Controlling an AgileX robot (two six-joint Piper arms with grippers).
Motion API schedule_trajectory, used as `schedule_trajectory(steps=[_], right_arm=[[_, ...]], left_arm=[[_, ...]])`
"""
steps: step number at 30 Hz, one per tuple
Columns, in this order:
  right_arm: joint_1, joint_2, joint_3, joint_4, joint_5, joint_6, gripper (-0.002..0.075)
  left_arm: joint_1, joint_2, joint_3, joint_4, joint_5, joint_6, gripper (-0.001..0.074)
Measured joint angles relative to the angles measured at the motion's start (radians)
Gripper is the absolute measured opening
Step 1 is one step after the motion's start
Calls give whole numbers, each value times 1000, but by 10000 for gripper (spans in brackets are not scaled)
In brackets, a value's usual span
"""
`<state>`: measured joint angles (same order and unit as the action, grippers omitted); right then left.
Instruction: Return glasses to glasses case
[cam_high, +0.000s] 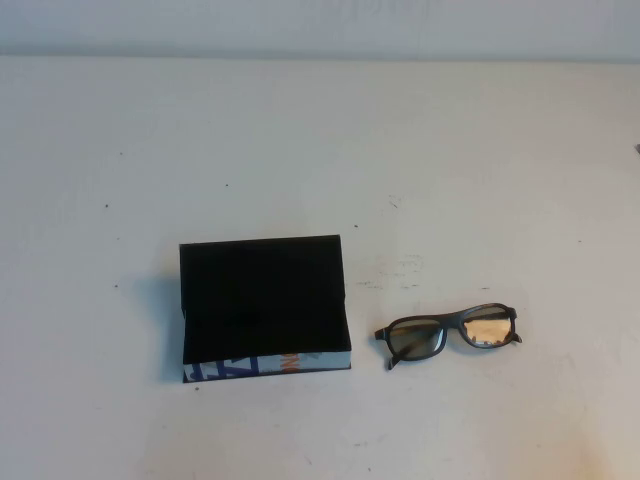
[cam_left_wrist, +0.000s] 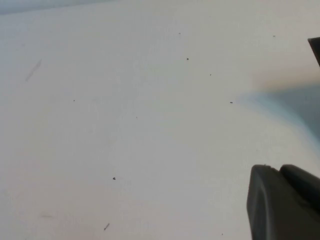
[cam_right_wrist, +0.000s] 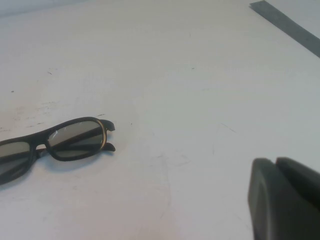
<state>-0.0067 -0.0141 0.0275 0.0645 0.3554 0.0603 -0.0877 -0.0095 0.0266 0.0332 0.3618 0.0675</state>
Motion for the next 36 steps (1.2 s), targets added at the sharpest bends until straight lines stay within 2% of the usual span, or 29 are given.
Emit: schedule_trajectory(steps=[27,36], right_arm=[[0,0,0,0,0,0,-11],[0,0,0,113,-8,0,-11]], left_arm=[[0,0,0,0,0,0,-1],[0,0,0,0,0,0,-1]])
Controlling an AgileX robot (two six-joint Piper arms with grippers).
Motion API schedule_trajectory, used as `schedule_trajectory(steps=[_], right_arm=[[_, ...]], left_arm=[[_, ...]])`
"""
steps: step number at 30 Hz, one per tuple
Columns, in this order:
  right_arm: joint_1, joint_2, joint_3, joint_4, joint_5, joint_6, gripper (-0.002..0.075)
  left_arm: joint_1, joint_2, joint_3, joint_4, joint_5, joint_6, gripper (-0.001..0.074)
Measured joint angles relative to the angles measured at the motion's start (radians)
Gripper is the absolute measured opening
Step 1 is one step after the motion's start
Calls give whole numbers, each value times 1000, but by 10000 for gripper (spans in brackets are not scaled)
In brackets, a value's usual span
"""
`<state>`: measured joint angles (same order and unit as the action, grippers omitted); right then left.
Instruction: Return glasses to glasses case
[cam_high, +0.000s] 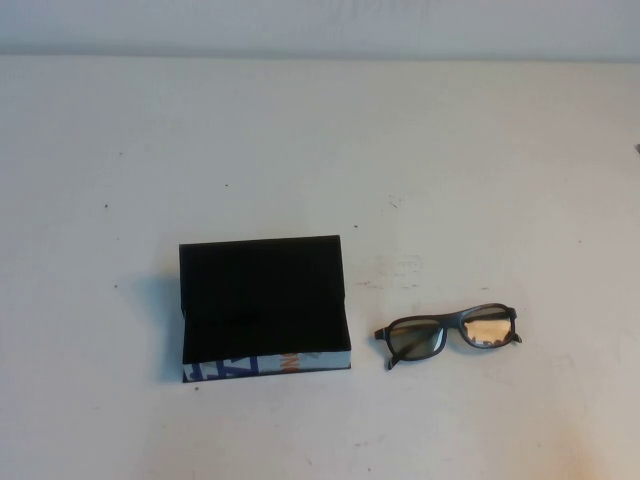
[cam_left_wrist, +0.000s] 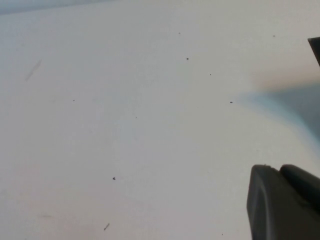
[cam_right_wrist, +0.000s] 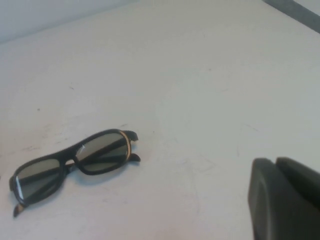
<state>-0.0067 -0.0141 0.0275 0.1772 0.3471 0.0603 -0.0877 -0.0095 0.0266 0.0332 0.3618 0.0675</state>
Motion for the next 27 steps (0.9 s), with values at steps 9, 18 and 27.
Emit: schedule_trajectory(steps=[9,18,27], right_arm=[[0,0,0,286,-203,0,-11],[0,0,0,507,-334,-34,-11],[0,157,-215,583,57,-137,-11]], left_arm=[[0,-2,0,0,0,0,-1],[0,-2,0,0,0,0,-1],[0,-2,0,0,0,0,-1]])
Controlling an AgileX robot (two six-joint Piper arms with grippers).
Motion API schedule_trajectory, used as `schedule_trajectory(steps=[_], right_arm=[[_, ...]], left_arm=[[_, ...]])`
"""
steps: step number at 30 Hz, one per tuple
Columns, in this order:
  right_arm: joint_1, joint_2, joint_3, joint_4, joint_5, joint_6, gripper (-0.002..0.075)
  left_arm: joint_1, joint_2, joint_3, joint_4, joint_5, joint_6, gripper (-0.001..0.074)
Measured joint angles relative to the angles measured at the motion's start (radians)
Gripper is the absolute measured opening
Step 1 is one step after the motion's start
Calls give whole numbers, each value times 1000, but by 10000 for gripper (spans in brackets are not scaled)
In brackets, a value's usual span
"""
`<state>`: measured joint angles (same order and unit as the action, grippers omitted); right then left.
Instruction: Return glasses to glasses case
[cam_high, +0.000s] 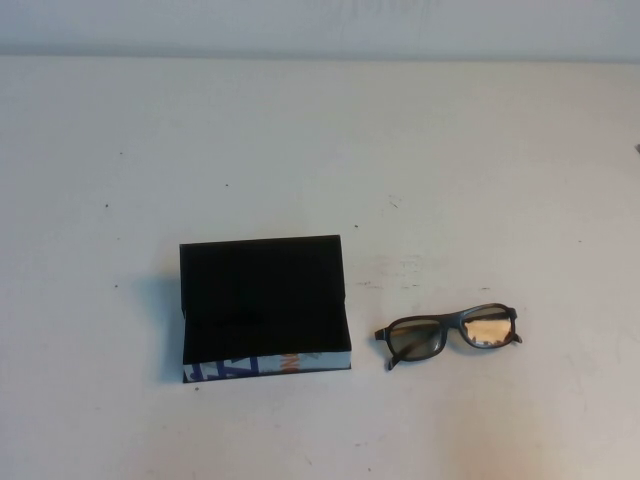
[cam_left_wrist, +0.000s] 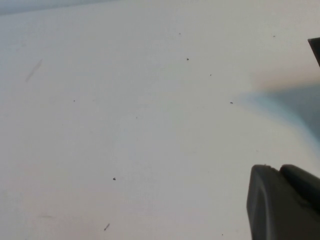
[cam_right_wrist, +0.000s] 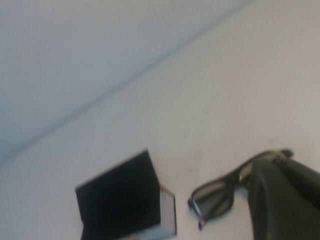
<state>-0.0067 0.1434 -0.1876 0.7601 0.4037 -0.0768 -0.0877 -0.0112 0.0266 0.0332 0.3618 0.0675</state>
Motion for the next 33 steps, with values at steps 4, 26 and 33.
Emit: schedule_trajectory(steps=[4,26,33], right_arm=[[0,232,-200,-8,259,-146,-11],[373,1085,-773,-484,628,-387,-11],[427,1282,-883,-511,624,-751,145]], left_arm=[[0,0,0,0,0,0,-1],[0,0,0,0,0,0,-1],[0,0,0,0,0,0,-1]])
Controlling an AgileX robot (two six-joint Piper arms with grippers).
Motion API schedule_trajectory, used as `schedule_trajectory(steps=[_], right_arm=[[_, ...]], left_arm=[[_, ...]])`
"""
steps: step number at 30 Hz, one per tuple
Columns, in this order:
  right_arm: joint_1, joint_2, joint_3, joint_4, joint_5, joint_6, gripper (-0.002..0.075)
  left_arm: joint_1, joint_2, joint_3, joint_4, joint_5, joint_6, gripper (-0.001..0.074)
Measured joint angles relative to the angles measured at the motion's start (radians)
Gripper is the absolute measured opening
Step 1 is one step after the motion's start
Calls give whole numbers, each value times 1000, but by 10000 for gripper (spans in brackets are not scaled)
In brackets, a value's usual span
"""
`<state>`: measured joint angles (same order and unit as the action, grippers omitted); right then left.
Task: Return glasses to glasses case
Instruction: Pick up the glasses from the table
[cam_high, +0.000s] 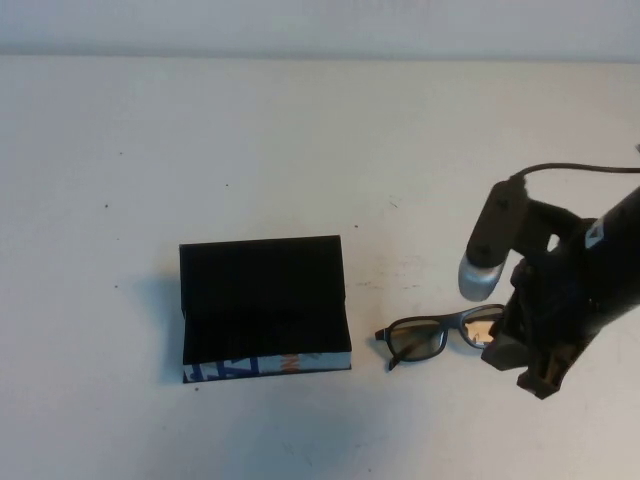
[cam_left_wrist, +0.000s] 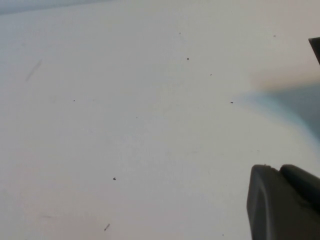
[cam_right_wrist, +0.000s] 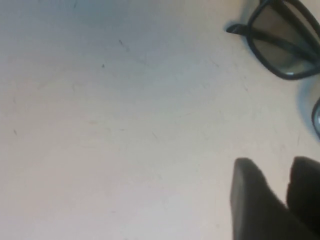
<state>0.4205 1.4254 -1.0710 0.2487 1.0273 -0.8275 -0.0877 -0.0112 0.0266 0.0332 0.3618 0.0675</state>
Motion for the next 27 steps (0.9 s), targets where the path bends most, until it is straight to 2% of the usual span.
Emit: schedule_trajectory(steps=[5,7,13,18,27], right_arm=[[0,112,-58,-12,-43,-249,363],[0,158,-93,-14,-62,-314,408],[0,284,-200,-42,-74,-432,436],[0,376,-251,-113,-74,-449,437],[0,420,-258,-122,-67,-491,437]], left_arm=[[0,0,0,0,0,0,-1],[0,0,0,0,0,0,-1],[0,0,0,0,0,0,-1],[0,0,0,0,0,0,-1],[0,0,0,0,0,0,-1]])
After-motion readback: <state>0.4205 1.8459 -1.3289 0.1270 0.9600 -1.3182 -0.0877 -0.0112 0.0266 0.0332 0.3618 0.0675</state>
